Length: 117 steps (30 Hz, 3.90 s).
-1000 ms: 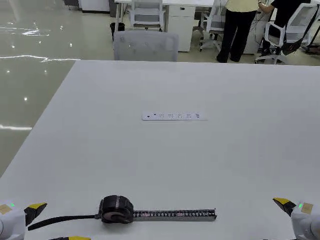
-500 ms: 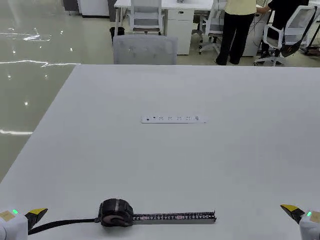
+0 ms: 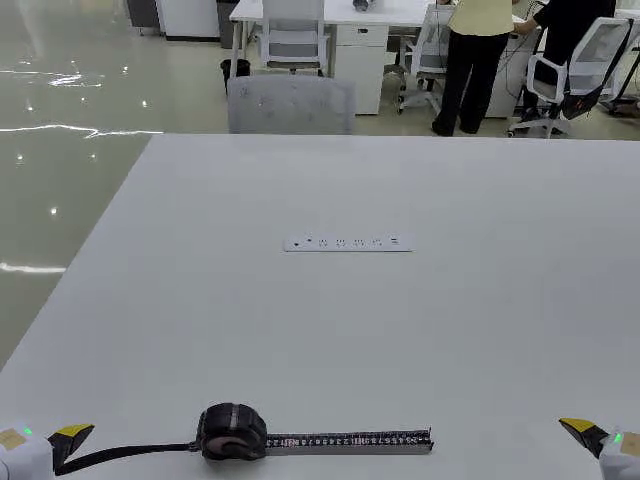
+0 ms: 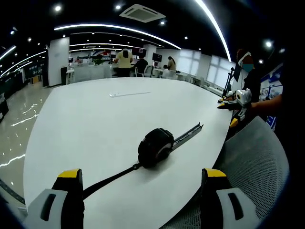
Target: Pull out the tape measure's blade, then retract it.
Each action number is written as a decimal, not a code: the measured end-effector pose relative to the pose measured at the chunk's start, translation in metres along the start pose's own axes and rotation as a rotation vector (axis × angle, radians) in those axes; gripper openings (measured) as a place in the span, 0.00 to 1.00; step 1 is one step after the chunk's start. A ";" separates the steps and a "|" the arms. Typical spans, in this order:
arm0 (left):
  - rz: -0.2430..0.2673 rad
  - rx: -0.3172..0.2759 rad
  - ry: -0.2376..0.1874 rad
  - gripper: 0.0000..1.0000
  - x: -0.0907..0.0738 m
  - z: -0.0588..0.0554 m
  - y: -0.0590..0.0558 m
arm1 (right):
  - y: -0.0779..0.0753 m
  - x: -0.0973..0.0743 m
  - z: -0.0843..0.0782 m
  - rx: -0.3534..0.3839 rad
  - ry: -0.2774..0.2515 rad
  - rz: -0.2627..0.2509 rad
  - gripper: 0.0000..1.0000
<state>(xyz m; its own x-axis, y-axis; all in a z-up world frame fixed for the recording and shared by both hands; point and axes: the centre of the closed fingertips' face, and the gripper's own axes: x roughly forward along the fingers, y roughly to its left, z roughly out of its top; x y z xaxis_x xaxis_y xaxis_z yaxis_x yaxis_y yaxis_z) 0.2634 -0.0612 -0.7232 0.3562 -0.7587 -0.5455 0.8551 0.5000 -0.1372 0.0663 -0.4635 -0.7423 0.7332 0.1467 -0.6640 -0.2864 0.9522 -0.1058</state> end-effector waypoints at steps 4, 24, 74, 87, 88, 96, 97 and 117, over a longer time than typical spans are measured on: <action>-0.003 0.007 -0.002 1.00 0.001 0.002 -0.002 | 0.000 -0.001 -0.001 0.003 0.004 0.002 1.00; 0.014 0.015 -0.037 1.00 0.008 0.026 -0.009 | 0.008 0.002 0.005 -0.065 0.056 0.060 0.99; 0.274 -0.196 -0.018 1.00 0.070 0.040 -0.015 | 0.029 0.074 0.058 -0.453 0.277 0.449 0.90; 0.295 -0.216 -0.040 1.00 0.086 0.029 -0.027 | 0.028 0.097 0.057 -0.536 0.355 0.515 0.79; 0.298 -0.211 -0.039 1.00 0.086 0.028 -0.026 | 0.027 0.098 0.056 -0.539 0.358 0.517 0.79; 0.330 -0.164 -0.038 1.00 0.088 0.020 -0.016 | 0.023 0.110 0.048 -0.555 0.375 0.496 0.67; 0.328 -0.156 -0.034 1.00 0.089 0.019 -0.017 | 0.024 0.111 0.046 -0.554 0.374 0.495 0.65; 0.293 -0.147 -0.054 0.98 0.099 0.020 -0.027 | 0.041 0.125 0.026 -0.515 0.382 0.553 0.31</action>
<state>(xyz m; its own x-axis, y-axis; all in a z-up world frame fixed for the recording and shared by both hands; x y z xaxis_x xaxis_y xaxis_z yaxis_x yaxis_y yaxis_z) 0.2830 -0.1581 -0.7565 0.6019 -0.5924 -0.5356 0.6510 0.7524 -0.1007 0.1623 -0.3989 -0.8108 0.1729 0.3670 -0.9140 -0.8557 0.5155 0.0452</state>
